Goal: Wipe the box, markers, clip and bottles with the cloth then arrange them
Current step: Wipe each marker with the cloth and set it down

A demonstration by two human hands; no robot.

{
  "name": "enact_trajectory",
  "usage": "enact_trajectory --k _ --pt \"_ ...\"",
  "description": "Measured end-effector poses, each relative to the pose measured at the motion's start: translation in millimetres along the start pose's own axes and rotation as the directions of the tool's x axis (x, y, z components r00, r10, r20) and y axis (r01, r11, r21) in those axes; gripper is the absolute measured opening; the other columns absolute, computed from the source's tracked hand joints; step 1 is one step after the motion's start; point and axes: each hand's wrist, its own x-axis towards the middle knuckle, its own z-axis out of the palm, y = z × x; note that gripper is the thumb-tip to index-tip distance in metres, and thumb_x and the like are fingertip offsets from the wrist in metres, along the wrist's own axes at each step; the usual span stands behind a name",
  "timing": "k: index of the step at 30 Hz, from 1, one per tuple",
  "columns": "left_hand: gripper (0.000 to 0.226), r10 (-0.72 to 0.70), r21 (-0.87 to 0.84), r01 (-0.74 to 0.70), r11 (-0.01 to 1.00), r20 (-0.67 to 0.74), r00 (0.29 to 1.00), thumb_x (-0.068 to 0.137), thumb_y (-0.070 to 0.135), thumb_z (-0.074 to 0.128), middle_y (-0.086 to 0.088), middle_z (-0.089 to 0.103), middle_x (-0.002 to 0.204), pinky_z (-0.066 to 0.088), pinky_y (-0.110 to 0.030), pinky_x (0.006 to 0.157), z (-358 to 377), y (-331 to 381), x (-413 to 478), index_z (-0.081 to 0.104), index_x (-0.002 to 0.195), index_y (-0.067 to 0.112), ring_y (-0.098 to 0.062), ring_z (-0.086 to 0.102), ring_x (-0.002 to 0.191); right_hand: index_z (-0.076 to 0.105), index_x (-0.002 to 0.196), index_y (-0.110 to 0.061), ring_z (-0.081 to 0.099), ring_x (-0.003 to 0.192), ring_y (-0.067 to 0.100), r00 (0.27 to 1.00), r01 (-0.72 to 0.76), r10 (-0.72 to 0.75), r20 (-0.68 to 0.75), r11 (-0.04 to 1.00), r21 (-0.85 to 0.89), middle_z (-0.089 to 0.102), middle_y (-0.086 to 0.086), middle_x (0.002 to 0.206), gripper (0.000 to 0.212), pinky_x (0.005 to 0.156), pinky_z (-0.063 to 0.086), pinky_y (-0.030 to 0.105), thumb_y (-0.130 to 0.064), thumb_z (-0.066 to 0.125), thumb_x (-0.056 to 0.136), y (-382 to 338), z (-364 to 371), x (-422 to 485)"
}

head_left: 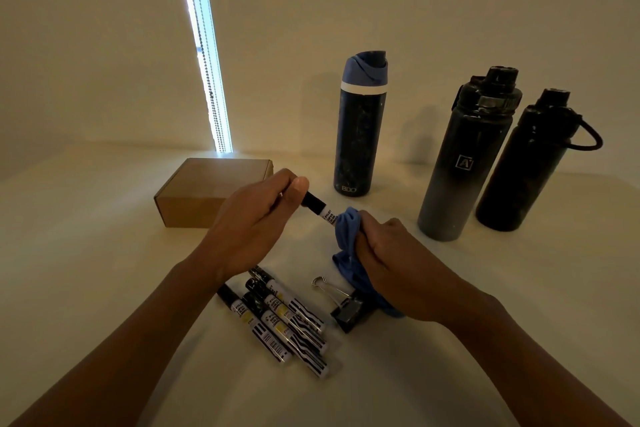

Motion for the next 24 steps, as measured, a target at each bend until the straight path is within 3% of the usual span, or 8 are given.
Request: enact_trajectory --k 1,2,3,5,7,14,19,24 --pt "0.043 0.006 0.021 -0.006 1.000 -0.007 1.000 0.109 0.056 0.032 0.005 0.047 0.064 0.037 -0.024 0.054 0 0 1 0.057 0.094 0.024 -0.010 0.044 0.055 0.021 0.150 0.000 0.048 0.123 0.036 0.988 0.137 -0.139 0.069 0.990 0.036 0.044 0.028 0.140 0.058 0.090 0.038 0.007 -0.038 0.028 0.108 2 -5 0" --pt "0.041 0.017 0.028 -0.016 0.999 -0.021 1.000 0.108 0.054 0.034 0.006 0.046 0.063 0.036 -0.021 0.053 -1 0 1 0.058 0.096 0.023 -0.011 0.044 0.055 0.017 0.151 0.000 0.044 0.131 0.029 0.965 0.207 -0.209 0.159 0.978 0.032 0.034 0.019 0.151 0.074 0.090 0.037 0.005 -0.055 0.024 0.103 5 -6 1" --pt "0.039 0.029 0.017 -0.028 0.999 -0.037 0.999 0.107 0.052 0.036 0.007 0.045 0.063 0.035 -0.020 0.053 -2 0 2 0.059 0.098 0.022 -0.012 0.044 0.055 0.023 0.149 0.000 0.049 0.124 0.027 0.957 0.241 -0.236 0.166 0.970 -0.011 0.039 0.016 0.148 0.088 0.097 0.042 0.017 -0.070 0.020 0.095 1 -6 0" --pt "0.035 0.044 -0.037 -0.047 0.998 -0.058 0.997 0.110 0.047 0.037 0.006 0.047 0.065 0.041 -0.028 0.052 -5 -3 3 0.060 0.103 0.022 -0.015 0.046 0.054 0.043 0.123 -0.015 0.059 0.085 0.024 0.933 0.346 -0.351 -0.077 0.936 -0.073 0.060 0.013 0.102 0.050 0.082 0.050 0.042 -0.056 0.024 0.100 -6 -11 -7" --pt "0.029 0.063 -0.073 -0.068 0.995 -0.075 0.995 0.111 0.041 0.040 0.004 0.052 0.070 0.043 -0.037 0.052 -8 -7 3 0.060 0.105 0.021 -0.019 0.047 0.056 0.044 0.111 -0.019 0.055 0.072 0.023 0.900 0.408 -0.409 -0.153 0.912 -0.036 0.053 0.013 0.084 0.028 0.071 0.048 0.040 -0.040 0.028 0.105 -10 -15 -17" --pt "0.025 0.069 -0.089 -0.079 0.993 -0.114 0.991 0.106 0.029 0.048 0.012 0.066 0.096 0.040 -0.006 0.070 -15 -6 2 0.065 0.113 0.013 0.005 0.060 0.079 0.043 0.106 -0.024 0.053 0.068 0.021 0.892 0.432 -0.433 -0.126 0.901 -0.042 0.053 0.009 0.080 0.026 0.064 0.040 0.033 -0.042 0.025 0.103 0 -17 -13" --pt "0.015 0.027 -0.133 -0.042 0.990 -0.116 0.993 0.106 0.012 0.054 0.023 0.065 0.088 0.037 -0.005 0.060 -16 -6 1 0.066 0.114 0.010 0.010 0.057 0.066 0.042 0.110 -0.023 0.056 0.070 0.026 0.904 0.414 -0.413 -0.107 0.910 -0.016 0.056 0.008 0.081 0.023 0.066 0.045 0.041 -0.038 0.027 0.104 9 -21 -9" --pt "0.015 -0.032 -0.154 0.014 0.988 -0.114 0.993 0.104 0.018 0.057 0.010 0.071 0.111 0.038 -0.011 0.062 -14 -13 1 0.065 0.115 0.022 0.000 0.057 0.065 0.044 0.117 -0.017 0.056 0.068 0.024 0.895 0.415 -0.419 -0.154 0.908 -0.059 0.057 0.008 0.080 0.027 0.065 0.043 0.038 -0.034 0.027 0.104 13 -25 -8"
